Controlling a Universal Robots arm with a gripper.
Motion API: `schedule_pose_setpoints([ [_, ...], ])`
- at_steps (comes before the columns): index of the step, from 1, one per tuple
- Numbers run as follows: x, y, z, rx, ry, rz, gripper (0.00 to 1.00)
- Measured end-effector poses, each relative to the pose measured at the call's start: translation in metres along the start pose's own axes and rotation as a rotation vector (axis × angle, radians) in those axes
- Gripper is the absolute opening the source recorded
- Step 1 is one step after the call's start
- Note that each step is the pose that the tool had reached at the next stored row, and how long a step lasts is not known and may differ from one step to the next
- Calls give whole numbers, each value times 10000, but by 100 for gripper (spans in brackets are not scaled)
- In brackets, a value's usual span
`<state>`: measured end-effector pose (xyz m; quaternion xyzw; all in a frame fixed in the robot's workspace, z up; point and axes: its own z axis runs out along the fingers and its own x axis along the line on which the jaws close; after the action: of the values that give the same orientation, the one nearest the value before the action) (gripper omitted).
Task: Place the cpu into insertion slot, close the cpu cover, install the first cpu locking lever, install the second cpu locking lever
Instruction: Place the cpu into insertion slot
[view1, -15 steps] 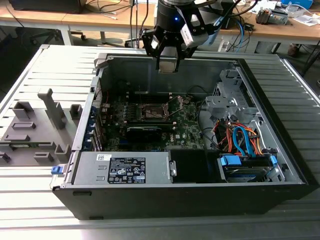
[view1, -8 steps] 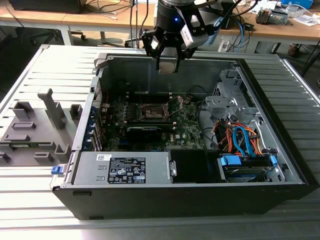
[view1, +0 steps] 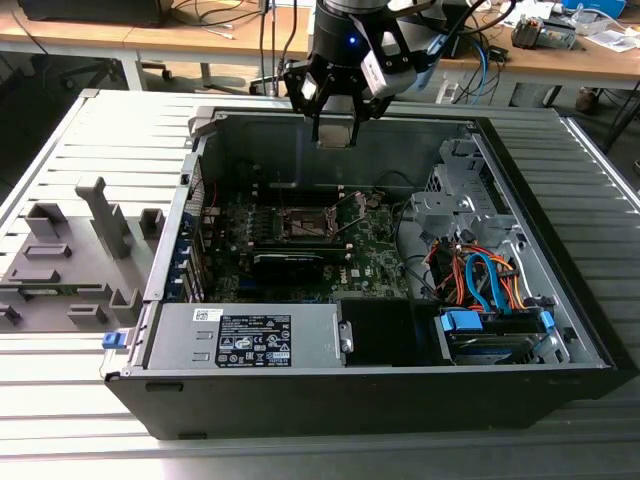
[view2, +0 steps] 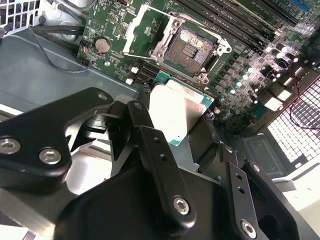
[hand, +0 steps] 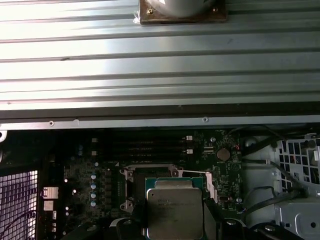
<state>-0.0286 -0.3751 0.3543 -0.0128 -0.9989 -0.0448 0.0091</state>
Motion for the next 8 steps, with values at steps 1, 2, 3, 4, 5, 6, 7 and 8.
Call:
schedule_pose_setpoints([
  [1,0,-1,2,0,0,0,54],
  [2,0,-2,3,0,0,0,54],
  [3,0,-4,9,0,0,0,54],
  [4,0,-6,14,0,0,0,54],
  [5,0,-6,16,0,0,0,54],
  [6,-1,-6,18,0,-1,0,54],
  [7,-1,-7,20,0,0,0,54],
  [8,-1,-8,23,0,0,0,54],
])
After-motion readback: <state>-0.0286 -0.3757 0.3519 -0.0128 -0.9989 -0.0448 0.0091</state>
